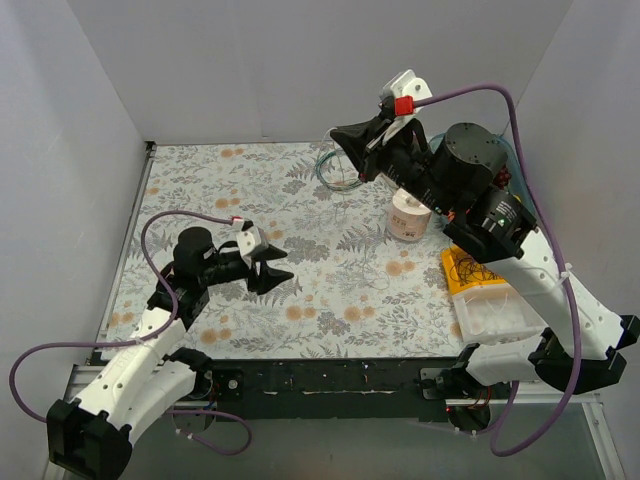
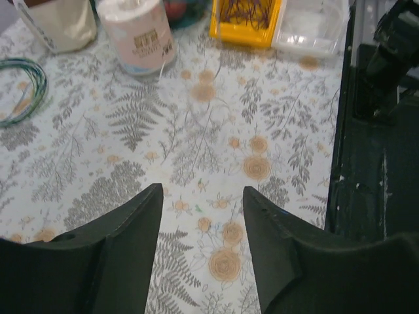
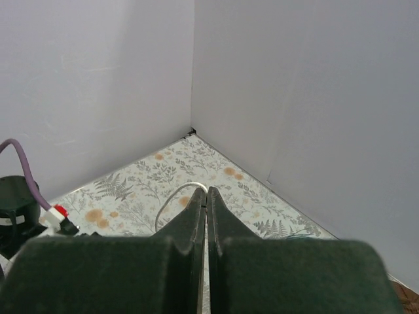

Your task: Untangle the cables

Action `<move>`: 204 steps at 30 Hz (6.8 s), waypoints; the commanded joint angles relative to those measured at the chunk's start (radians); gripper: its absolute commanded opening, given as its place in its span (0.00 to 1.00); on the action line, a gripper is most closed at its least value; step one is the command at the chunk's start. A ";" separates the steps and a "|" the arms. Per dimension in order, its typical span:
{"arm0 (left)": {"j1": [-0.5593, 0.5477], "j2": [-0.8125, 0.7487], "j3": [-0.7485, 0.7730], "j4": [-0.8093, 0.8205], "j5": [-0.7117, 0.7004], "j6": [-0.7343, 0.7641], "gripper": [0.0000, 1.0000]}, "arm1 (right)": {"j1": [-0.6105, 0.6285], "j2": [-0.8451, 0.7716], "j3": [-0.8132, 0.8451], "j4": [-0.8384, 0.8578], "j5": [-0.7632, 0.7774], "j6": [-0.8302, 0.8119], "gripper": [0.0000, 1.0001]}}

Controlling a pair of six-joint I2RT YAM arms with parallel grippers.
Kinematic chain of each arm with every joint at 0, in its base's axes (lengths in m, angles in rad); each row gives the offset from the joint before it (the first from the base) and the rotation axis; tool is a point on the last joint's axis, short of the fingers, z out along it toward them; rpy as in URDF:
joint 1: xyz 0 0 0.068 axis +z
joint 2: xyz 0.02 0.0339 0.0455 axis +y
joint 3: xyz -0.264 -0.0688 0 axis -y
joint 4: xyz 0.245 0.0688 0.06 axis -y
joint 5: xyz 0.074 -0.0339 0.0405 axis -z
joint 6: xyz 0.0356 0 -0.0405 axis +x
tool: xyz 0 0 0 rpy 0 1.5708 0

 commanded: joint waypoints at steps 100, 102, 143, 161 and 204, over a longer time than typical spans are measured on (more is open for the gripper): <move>0.010 0.119 0.597 0.693 -0.660 -0.122 0.00 | -0.078 -0.065 -1.150 0.532 -0.347 0.383 0.01; 0.010 0.114 0.595 0.677 -0.649 -0.117 0.00 | -0.078 -0.099 -1.124 0.514 -0.313 0.374 0.01; 0.010 0.047 0.437 0.316 0.099 -0.349 0.00 | -0.059 -0.099 -0.398 0.130 -0.404 0.058 0.06; 0.010 0.073 0.473 0.100 0.219 -0.183 0.00 | -0.054 -0.233 -0.708 0.357 -0.536 0.004 0.53; 0.009 -0.151 -0.090 0.141 -0.382 -0.577 0.98 | -0.585 -0.662 -0.800 -0.470 0.387 0.573 0.01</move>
